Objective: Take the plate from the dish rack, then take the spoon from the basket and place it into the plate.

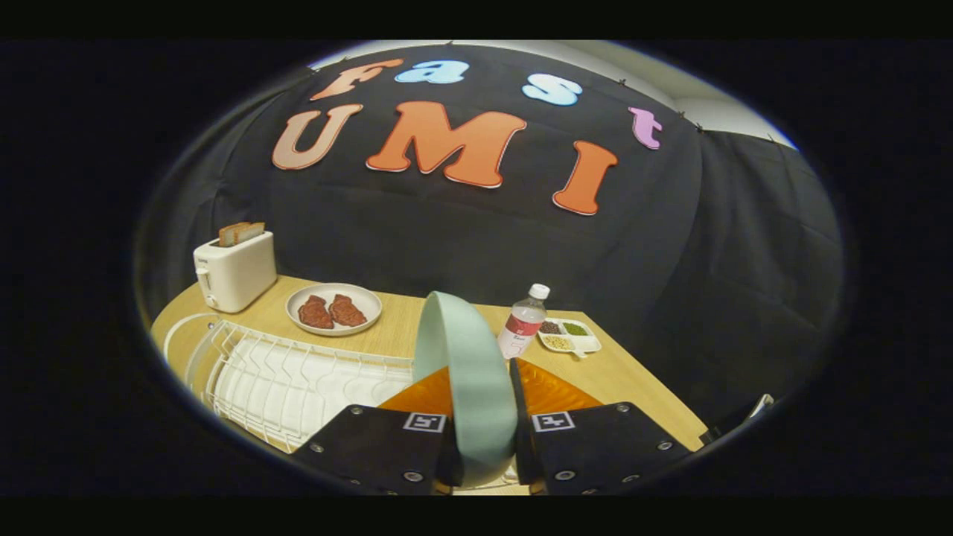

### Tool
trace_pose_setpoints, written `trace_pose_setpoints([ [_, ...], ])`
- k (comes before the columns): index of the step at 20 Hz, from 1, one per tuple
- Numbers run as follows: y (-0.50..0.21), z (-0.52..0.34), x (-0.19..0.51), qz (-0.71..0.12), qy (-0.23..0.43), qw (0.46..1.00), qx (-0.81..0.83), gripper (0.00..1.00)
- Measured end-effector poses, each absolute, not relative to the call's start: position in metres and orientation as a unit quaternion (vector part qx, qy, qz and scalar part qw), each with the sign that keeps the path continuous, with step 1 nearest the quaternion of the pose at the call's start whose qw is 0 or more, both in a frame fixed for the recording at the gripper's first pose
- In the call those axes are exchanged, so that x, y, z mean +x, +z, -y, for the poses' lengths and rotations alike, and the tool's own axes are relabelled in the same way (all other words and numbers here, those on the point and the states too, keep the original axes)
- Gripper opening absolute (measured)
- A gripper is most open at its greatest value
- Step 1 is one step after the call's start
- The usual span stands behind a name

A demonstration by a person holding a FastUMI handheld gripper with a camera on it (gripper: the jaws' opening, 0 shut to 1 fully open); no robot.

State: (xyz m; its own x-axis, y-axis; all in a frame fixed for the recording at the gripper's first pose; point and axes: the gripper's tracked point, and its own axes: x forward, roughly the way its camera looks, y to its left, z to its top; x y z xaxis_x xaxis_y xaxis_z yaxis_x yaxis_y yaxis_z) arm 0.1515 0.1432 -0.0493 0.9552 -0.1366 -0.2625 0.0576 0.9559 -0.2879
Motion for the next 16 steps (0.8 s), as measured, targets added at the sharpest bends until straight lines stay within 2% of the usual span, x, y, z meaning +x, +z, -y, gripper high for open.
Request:
trace_pose_setpoints([
  [5, -0.032, -0.131, 0.126, -0.129, -0.034, 0.985, -0.107, 0.28],
  [11, -0.021, -0.129, 0.074, -0.131, 0.027, 0.990, -0.038, 0.28],
  [16, -0.029, -0.112, 0.029, -0.135, 0.051, 0.989, 0.016, 0.27],
])
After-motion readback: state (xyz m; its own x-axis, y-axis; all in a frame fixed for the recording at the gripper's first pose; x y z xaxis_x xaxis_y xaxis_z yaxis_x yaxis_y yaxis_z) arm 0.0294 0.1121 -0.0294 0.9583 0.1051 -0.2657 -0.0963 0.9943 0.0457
